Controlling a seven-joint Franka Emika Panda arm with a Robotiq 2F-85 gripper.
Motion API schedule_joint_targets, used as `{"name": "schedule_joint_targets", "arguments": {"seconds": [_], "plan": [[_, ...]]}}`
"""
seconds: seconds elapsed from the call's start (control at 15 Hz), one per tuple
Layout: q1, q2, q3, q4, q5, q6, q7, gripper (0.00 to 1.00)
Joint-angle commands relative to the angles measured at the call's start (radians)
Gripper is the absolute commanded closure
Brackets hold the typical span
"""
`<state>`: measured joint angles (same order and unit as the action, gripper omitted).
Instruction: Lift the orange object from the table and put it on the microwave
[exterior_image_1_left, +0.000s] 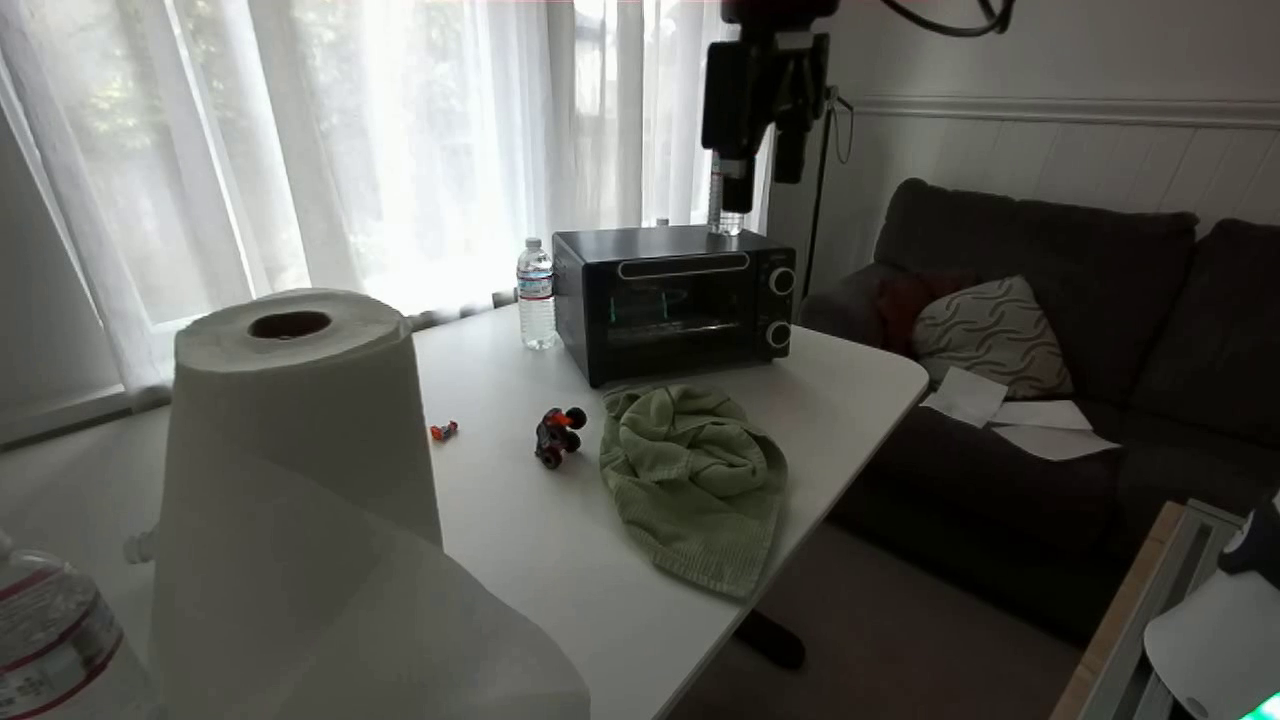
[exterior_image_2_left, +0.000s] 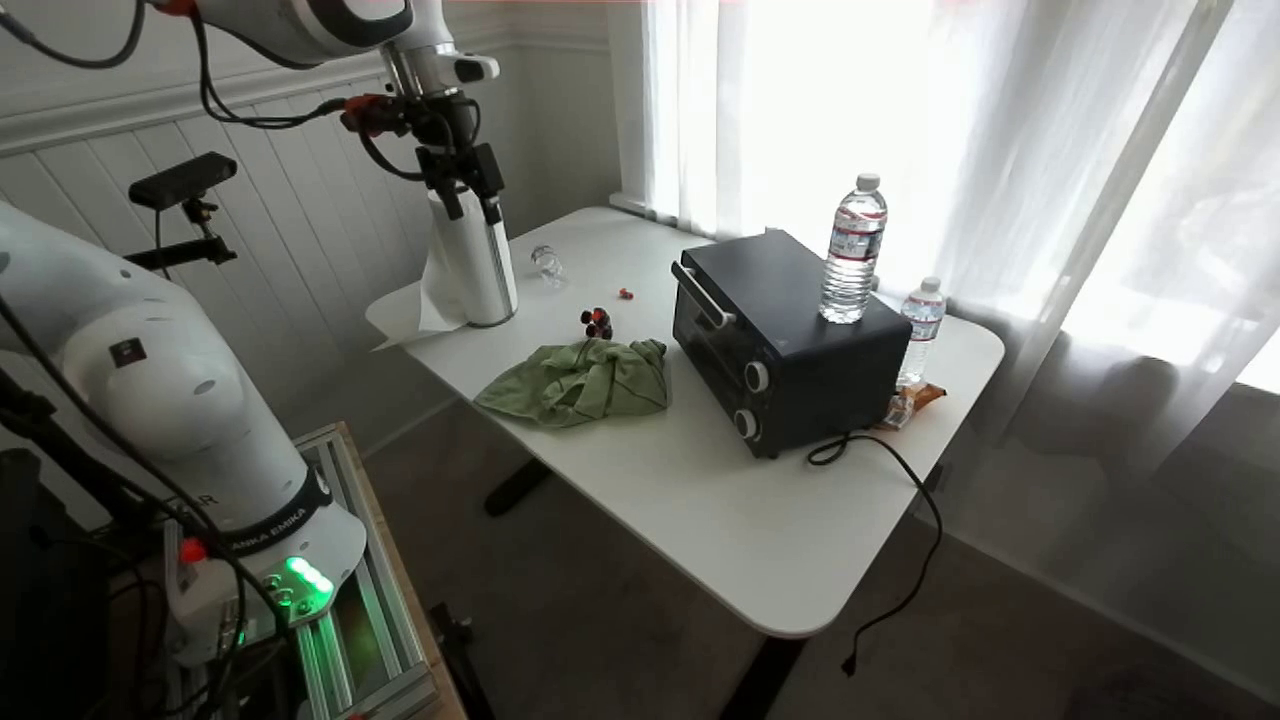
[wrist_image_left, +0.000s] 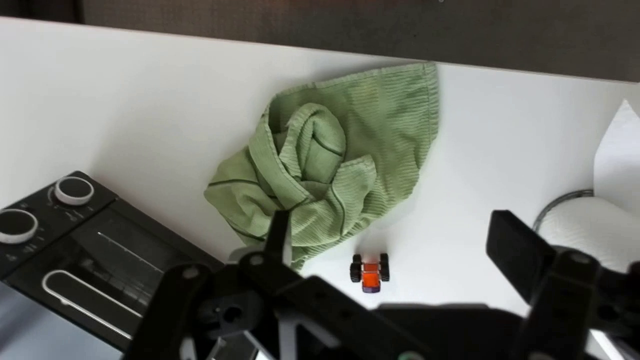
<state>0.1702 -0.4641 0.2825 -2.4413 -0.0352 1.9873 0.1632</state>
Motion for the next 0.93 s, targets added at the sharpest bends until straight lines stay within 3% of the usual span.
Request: {"name": "schedule_joint_targets", "arguments": {"seconds": [0.0, 0.33, 0.53, 0.87], "plan": [[0.025, 0.160, 0.015, 0.115, 0.008, 0.066, 0.017, 0.00], [0.014, 0.381, -0.019, 0.286, 0.022, 0.166, 0.011, 0.00], [0.018, 0.517, -0.045, 0.411, 0.095, 0.148, 0.041, 0.00], [0.039, 0.704, -0.071, 0.590, 0.136, 0.126, 0.254, 0.00]]}}
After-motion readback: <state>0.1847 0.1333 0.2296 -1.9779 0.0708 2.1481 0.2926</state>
